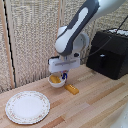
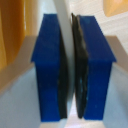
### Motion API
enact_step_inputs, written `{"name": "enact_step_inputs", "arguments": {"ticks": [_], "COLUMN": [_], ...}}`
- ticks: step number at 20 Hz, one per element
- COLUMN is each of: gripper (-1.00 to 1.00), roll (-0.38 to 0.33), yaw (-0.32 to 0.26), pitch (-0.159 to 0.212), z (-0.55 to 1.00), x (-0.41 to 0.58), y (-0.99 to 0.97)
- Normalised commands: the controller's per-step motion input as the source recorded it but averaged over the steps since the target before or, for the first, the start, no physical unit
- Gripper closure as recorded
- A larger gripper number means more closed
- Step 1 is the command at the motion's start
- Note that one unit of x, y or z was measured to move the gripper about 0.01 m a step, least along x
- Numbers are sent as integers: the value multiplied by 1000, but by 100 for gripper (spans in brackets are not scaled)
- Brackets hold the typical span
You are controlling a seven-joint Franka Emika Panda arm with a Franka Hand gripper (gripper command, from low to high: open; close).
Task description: Kindly move the gripper close to the hot dog bowl. Grip the bowl lightly with the gripper, taking care not to crush the hot dogs. Elevate the bowl a little, ensuring it remains flat to stop hot dogs from tumbling. Transport the gripper and bowl to the white plate, then lower it down cautiously. Relinquish the gripper, letting the bowl rest on the plate.
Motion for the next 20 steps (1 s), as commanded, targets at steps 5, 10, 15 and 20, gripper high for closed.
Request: {"name": "enact_step_inputs", "arguments": {"ticks": [5,10,15,20], "gripper": [100,100,100,100], "roll": [164,103,71,11], "yaw": [-19,-24,-3,23], "pitch": [-29,-32,1,14], "z": [477,126,-79,-297], "x": [216,172,100,64], "y": [641,843,910,797]}}
